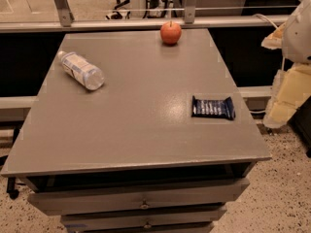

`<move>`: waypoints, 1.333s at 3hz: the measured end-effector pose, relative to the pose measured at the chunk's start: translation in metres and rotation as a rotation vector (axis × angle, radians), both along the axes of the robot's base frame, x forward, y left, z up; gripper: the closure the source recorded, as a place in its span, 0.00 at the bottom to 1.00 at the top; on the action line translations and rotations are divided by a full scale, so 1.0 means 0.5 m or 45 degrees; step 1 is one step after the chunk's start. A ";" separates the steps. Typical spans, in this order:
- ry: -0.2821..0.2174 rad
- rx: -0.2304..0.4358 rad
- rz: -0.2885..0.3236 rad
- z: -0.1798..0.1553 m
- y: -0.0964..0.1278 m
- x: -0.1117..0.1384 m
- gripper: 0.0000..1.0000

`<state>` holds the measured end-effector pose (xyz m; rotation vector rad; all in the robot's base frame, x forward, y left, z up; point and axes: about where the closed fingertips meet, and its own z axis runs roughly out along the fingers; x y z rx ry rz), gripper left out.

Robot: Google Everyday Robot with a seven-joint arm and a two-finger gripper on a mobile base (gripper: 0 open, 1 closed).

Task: Pick blue plastic bottle

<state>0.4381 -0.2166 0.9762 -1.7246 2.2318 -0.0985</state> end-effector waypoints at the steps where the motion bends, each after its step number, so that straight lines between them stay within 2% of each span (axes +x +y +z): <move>1: 0.000 0.000 0.000 0.000 0.000 0.000 0.00; 2: -0.012 0.020 0.003 0.005 0.009 0.004 0.00; 3: -0.046 0.126 0.087 0.012 0.107 0.038 0.00; 4: -0.100 0.271 0.203 0.031 0.268 0.092 0.00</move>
Offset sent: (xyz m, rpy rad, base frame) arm 0.0045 0.0094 0.0010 0.0384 0.0001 0.0065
